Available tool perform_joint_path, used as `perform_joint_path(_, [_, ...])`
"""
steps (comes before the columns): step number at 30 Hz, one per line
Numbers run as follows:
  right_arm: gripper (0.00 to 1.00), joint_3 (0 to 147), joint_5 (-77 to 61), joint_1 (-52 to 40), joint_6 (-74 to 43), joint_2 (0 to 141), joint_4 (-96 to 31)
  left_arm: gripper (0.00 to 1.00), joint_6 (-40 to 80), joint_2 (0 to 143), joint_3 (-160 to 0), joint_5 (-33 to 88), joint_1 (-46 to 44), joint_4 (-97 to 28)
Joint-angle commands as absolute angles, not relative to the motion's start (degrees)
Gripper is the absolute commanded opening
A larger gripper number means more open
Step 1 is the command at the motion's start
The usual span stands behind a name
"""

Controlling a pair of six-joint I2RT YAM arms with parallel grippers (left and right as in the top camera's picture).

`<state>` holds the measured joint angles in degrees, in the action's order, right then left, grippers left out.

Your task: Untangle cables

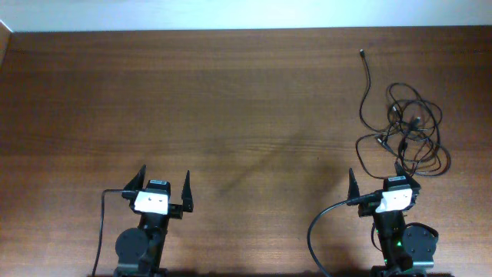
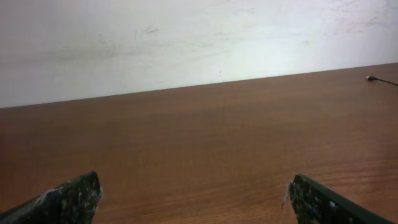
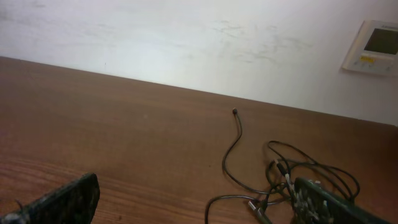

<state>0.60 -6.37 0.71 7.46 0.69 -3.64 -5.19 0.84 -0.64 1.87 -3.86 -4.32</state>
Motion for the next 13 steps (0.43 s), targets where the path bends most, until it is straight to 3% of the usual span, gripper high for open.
perform_joint_path(1, [0.98,0.3,-6.9,0.8,7.0,0.3,-3.9,0.99,-6.3,0.3,-0.5,1.1,-4.0,-4.8])
perform_joint_path(13, [0.98,0.3,-6.9,0.8,7.0,0.3,-3.9,0.99,-6.3,0.3,-0.5,1.1,-4.0,-4.8])
